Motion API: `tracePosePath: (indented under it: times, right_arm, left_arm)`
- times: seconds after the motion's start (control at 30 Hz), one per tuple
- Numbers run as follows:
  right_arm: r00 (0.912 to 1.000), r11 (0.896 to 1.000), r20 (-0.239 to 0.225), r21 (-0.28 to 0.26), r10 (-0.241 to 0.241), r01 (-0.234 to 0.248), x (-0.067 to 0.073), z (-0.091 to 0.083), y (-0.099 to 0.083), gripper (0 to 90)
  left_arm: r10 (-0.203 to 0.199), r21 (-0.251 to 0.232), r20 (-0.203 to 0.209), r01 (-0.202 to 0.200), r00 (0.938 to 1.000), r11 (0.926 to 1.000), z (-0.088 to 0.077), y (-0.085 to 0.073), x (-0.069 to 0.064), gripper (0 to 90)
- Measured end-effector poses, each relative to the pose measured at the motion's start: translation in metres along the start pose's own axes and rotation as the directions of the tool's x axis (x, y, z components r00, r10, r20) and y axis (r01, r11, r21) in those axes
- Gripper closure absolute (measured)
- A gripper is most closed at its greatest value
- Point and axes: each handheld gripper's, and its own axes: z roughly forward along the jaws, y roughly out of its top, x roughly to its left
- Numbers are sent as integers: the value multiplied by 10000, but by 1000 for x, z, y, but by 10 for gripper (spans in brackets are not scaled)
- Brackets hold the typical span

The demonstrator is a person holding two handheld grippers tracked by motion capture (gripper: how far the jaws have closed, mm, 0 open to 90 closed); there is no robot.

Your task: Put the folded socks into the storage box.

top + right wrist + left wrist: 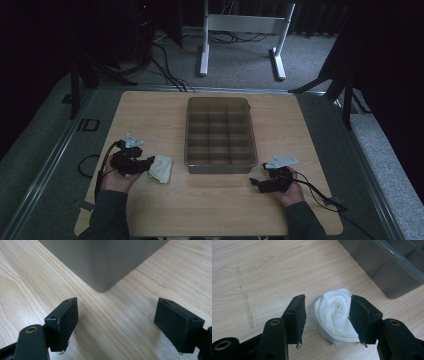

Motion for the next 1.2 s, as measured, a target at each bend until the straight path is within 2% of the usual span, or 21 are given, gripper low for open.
tracePosePath:
  times: [0.4, 0.6, 0.8, 1.2]
  right_arm:
    - [10000, 10000, 2, -2, -8, 8, 0, 0, 0, 190]
    - [10000, 10000, 2, -2, -7, 7, 0, 0, 0, 190]
    - [10000, 10000, 2, -1, -9, 9, 0, 0, 0, 190]
    - [10000, 10000, 2, 0, -9, 9, 0, 0, 0, 190]
  left_arm:
    - [164, 166, 157, -167, 9997, 9997, -4, 4, -1, 490]
    - [225, 422, 193, -233, 9996, 9988, -6, 5, -3, 523]
    - [373, 546, 449, -398, 9983, 9977, -9, 7, -5, 521]
    - [507, 992, 627, -567, 9967, 9934, -8, 9, -10, 504]
